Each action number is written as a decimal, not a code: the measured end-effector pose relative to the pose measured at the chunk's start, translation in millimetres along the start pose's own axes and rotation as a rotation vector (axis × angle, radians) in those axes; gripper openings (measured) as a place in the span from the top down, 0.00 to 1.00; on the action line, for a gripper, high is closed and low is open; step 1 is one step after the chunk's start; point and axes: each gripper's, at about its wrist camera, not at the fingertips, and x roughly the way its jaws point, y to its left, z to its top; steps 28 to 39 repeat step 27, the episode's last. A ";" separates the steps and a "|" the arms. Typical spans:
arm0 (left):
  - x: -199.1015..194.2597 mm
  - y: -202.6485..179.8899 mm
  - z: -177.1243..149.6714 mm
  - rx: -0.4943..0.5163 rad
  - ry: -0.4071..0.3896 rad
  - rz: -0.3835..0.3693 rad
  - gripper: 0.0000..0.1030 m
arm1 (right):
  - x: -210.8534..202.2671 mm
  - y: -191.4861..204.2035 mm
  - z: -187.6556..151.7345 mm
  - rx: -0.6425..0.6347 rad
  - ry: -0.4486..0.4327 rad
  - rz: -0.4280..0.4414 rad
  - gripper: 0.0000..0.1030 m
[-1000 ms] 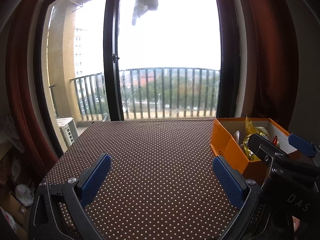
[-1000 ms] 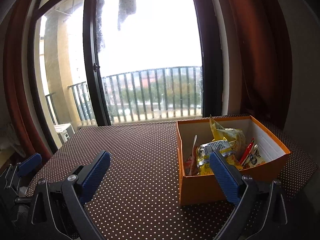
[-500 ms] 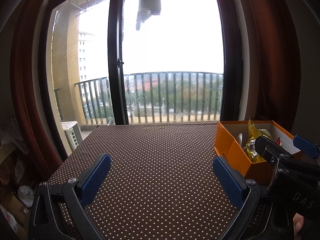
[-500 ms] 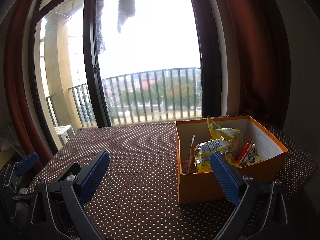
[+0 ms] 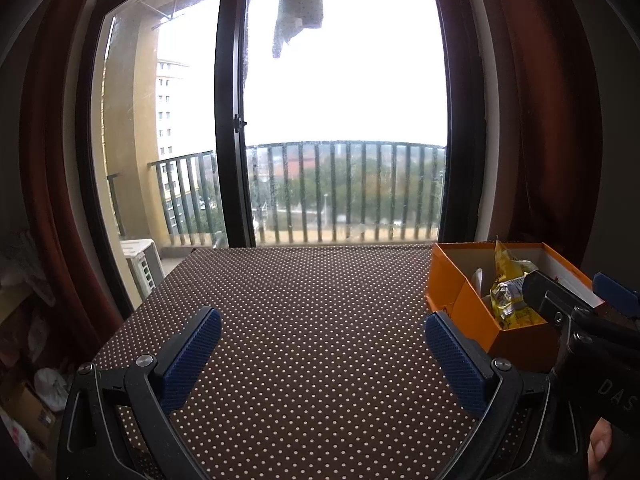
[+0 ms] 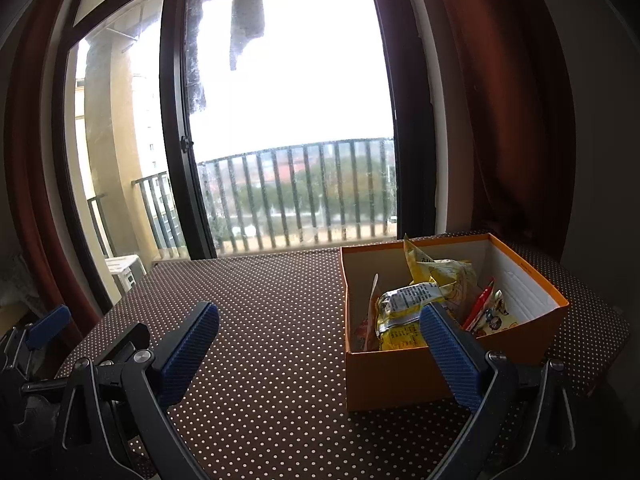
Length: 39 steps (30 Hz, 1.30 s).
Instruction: Organize snacks
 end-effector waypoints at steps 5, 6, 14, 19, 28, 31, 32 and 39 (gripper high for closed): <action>-1.4 0.1 0.0 0.000 -0.004 0.004 0.01 | -0.1 -0.6 0.0 0.001 0.000 -0.001 0.01; -1.6 -0.1 0.1 0.001 -0.004 0.006 0.01 | -0.1 -0.5 0.1 0.000 0.000 0.000 0.01; -1.6 -0.1 0.9 0.000 -0.005 0.006 0.01 | 0.1 0.1 0.3 0.000 0.000 -0.001 0.01; -1.2 -0.4 1.4 0.000 -0.004 0.005 0.01 | 0.0 0.1 0.2 0.000 0.000 -0.001 0.01; 1.1 -2.1 1.6 -0.003 0.002 0.005 0.01 | 2.9 -0.8 -0.2 0.004 0.009 0.002 0.01; 1.1 -2.1 1.6 -0.003 0.002 0.005 0.01 | 2.9 -0.8 -0.2 0.004 0.009 0.002 0.01; 1.1 -2.1 1.6 -0.003 0.002 0.005 0.01 | 2.9 -0.8 -0.2 0.004 0.009 0.002 0.01; 1.1 -2.1 1.6 -0.003 0.002 0.005 0.01 | 2.9 -0.8 -0.2 0.004 0.009 0.002 0.01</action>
